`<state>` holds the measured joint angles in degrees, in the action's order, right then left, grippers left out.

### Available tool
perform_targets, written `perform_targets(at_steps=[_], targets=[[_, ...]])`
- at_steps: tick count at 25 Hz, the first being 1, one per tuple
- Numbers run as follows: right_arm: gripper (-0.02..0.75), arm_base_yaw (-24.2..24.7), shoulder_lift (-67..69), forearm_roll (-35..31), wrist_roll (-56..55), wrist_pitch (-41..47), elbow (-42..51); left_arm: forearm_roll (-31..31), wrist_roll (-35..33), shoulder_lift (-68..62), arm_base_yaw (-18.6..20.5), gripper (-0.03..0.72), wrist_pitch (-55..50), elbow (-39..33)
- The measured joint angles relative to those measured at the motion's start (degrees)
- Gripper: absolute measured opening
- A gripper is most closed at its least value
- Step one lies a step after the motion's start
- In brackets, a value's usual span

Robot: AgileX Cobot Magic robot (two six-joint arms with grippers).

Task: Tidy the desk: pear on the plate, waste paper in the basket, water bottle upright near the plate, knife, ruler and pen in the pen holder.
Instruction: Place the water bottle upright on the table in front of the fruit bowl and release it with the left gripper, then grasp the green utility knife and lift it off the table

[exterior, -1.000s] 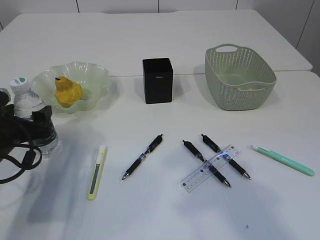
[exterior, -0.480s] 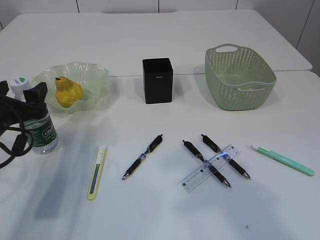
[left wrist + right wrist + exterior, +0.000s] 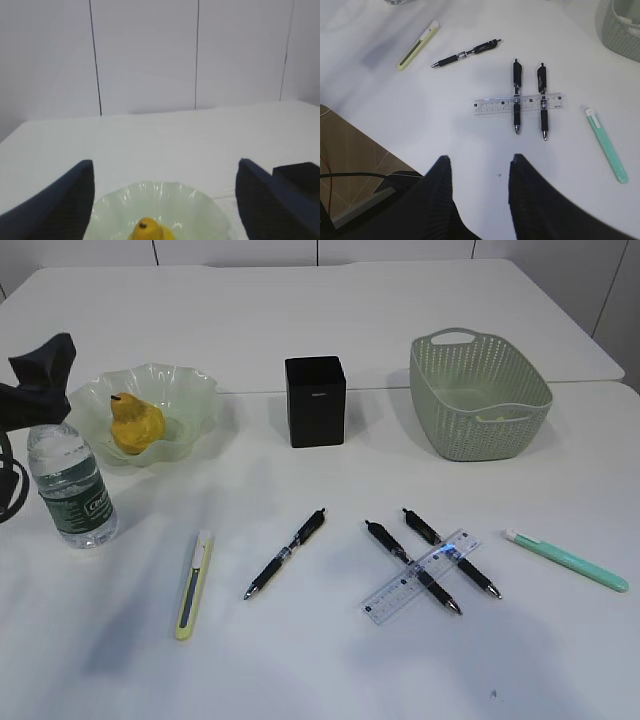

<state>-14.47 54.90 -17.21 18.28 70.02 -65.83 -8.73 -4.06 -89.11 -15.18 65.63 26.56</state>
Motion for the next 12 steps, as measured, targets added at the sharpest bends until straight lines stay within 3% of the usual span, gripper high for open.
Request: perform_targets(at_steps=[7,12], targets=[[0.314,0.0,0.0,-0.1,0.2,0.0,0.0,11.0,0.0,6.9,0.0,0.617,-2.2,0.0],[0.314,-0.1,0.0,-0.2,0.2,0.0,0.0,13.7,0.6,10.8,0.0,0.610,-9.8,-0.2]])
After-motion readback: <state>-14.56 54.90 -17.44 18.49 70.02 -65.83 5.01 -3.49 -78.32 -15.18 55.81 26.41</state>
